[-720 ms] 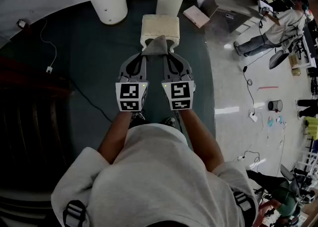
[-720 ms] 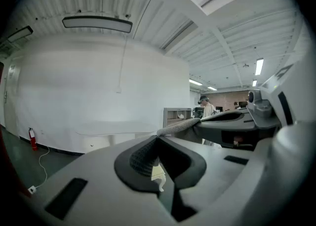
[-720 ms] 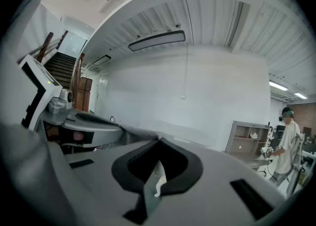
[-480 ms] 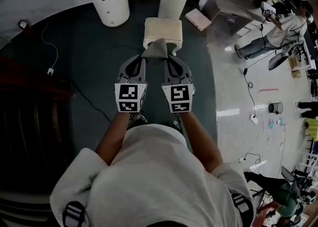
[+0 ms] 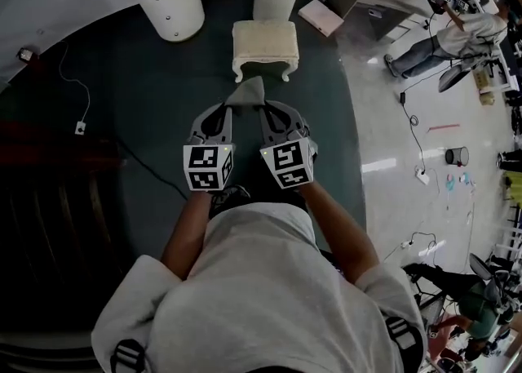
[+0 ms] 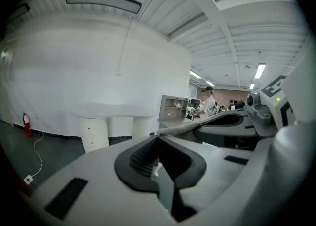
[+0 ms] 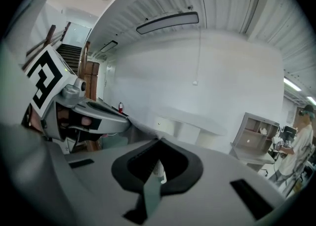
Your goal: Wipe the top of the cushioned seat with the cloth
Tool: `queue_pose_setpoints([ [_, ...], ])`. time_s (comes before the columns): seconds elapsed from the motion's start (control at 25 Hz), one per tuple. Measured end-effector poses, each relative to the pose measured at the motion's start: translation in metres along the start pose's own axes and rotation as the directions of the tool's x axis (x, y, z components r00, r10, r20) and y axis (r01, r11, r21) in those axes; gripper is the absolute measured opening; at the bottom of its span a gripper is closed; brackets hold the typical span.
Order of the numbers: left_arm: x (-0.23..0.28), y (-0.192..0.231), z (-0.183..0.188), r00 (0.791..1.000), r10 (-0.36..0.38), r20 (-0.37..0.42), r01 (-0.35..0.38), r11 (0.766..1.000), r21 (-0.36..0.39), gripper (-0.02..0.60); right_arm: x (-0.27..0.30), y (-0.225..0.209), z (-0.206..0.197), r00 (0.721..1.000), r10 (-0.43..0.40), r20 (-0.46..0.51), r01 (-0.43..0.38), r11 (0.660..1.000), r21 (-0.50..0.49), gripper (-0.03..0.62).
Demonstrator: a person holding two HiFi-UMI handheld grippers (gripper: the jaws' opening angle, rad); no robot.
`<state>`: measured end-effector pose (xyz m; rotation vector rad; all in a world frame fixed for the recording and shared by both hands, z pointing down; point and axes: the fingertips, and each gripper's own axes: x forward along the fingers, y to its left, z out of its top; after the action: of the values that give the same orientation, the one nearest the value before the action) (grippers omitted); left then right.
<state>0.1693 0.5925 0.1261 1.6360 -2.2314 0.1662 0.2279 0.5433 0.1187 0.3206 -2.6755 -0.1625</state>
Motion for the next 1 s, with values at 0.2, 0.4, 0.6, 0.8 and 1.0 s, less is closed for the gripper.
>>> queue_pose_setpoints([
  [0.2, 0.038, 0.011, -0.004, 0.999, 0.013, -0.036, -0.013, 1.000, -0.014, 0.018, 0.032, -0.015, -0.016, 0.995, 0.080, -0.055, -0.084, 0.995, -0.061, 0.014],
  [0.4, 0.082, 0.038, -0.002, 0.997, 0.036, -0.064, -0.036, 0.999, -0.002, 0.018, 0.081, -0.040, -0.021, 0.984, 0.154, -0.085, -0.161, 0.983, -0.088, 0.014],
  [0.6, 0.134, 0.058, 0.014, 0.994, 0.041, -0.106, -0.039, 0.999, 0.019, 0.018, 0.130, -0.076, -0.013, 0.976, 0.190, -0.103, -0.199, 0.977, -0.077, 0.014],
  [0.8, 0.185, 0.069, 0.021, 0.987, 0.039, -0.158, -0.043, 0.999, -0.023, 0.018, 0.171, -0.115, -0.012, 0.968, 0.225, -0.114, -0.230, 0.972, -0.038, 0.014],
  [1.0, 0.228, 0.065, 0.021, 0.977, 0.041, -0.209, -0.045, 0.999, -0.016, 0.018, 0.199, -0.147, -0.021, 0.953, 0.277, -0.119, -0.281, 0.960, -0.015, 0.014],
])
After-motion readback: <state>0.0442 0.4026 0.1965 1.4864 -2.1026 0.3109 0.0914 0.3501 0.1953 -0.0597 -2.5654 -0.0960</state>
